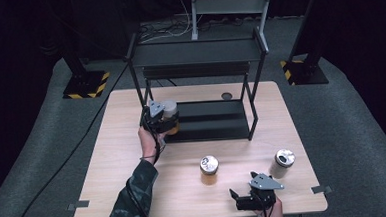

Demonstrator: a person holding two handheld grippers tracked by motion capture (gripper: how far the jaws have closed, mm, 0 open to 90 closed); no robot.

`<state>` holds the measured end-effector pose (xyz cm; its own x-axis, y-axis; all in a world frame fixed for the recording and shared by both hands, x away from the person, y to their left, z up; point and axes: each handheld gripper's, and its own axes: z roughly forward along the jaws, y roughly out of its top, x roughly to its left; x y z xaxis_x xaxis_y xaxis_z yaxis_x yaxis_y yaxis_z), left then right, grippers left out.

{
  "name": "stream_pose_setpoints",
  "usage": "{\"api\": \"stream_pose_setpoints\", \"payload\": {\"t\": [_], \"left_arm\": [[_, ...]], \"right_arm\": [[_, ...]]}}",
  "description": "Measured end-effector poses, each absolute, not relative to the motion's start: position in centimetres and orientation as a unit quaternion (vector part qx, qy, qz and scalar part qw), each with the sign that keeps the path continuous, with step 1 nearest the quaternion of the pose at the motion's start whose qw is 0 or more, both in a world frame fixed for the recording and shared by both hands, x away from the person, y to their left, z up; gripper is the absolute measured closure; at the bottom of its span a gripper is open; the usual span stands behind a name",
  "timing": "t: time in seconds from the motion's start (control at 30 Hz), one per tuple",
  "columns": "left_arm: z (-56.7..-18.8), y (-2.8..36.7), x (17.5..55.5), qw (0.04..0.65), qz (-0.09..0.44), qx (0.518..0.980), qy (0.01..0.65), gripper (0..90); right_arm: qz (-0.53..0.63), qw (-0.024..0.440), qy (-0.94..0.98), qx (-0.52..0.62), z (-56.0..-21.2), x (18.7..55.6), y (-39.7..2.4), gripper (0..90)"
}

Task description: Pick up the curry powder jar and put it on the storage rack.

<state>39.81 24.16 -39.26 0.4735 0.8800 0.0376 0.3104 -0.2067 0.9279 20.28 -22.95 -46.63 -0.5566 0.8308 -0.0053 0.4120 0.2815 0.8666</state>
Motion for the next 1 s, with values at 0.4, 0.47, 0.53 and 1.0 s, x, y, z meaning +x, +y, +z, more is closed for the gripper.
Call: {"api": "stream_pose_setpoints", "payload": {"t": [0.4, 0.47, 0.53, 1.0], "left_arm": [[-39.5, 23.8, 40.4, 0.469, 0.3, 0.718, 0.418, 34.7], [-39.5, 23.8, 40.4, 0.47, 0.301, 0.717, 0.419, 34.7], [-39.5, 23.8, 40.5, 0.469, 0.302, 0.717, 0.418, 34.7], [-39.9, 23.3, 41.4, 0.461, 0.297, 0.719, 0.426, 34.7]], "right_arm": [[0.441, 0.238, 0.764, 0.406, -46.6, 20.3, -23.0, 0.0], [0.441, 0.238, 0.764, 0.406, -46.7, 20.3, -23.0, 0.0], [0.441, 0.238, 0.764, 0.406, -46.6, 20.3, -23.0, 0.0], [0.442, 0.237, 0.764, 0.405, -46.7, 20.3, -23.0, 0.0]]}}
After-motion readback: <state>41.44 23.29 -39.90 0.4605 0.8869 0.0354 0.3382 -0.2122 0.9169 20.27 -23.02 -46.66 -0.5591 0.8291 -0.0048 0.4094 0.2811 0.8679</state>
